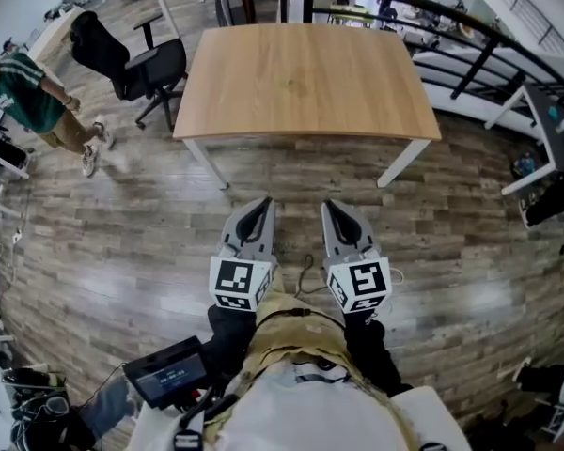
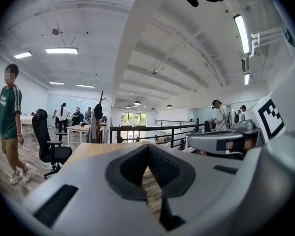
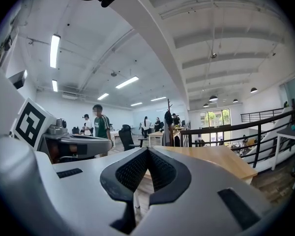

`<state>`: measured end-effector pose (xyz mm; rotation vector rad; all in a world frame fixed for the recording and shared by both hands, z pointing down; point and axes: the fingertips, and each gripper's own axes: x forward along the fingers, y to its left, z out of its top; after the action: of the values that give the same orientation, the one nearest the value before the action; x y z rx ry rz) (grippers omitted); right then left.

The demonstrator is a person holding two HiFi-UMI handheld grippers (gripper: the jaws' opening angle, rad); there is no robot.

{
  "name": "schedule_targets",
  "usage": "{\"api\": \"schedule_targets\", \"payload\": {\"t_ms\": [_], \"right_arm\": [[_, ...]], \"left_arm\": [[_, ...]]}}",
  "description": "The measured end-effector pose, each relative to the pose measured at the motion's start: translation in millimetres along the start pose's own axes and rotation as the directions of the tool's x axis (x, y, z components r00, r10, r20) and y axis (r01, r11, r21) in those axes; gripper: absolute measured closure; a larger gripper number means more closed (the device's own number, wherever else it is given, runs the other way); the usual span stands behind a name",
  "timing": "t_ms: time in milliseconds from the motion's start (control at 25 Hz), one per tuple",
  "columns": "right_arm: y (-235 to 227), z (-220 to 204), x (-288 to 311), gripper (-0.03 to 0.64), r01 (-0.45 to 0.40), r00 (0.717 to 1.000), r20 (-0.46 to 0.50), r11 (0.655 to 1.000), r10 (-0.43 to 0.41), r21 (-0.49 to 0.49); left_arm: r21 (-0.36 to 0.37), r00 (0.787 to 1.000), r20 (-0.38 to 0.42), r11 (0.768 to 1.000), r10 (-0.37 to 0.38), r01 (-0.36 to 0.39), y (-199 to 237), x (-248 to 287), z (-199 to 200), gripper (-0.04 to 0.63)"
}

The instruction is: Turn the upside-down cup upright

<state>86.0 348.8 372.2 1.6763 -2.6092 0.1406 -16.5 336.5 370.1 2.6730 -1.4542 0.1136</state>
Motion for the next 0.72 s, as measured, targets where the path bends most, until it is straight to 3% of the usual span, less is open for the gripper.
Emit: {"api": "schedule_targets", "payload": {"t_ms": [200,320,520,720], "right_arm": [[-26,-20,52,0.597,0.020,1.000,-0.019,1.000,-0.020,-0.014],[-55,-23,101,0.597,0.052,0.998,-0.029,0.999,-0.052,-0.015],[-100,-1,204,0.597,0.059,0.998,-0.026,0.998,-0.059,-0.010],[-134,24,324,0.597,0.023,0.999,-0.022,1.000,-0.023,-0.010]], "left_arm": [[0.009,1.000,-0.016,1.000,-0.007,0.007,38,54,-16,0.595],[-0.027,1.000,-0.016,1.000,-0.016,0.015,72,105,-14,0.595],[-0.017,0.999,-0.020,0.999,-0.048,0.047,130,196,3,0.595],[-0.046,0.995,-0.082,0.997,-0.062,0.058,206,294,13,0.595]]}}
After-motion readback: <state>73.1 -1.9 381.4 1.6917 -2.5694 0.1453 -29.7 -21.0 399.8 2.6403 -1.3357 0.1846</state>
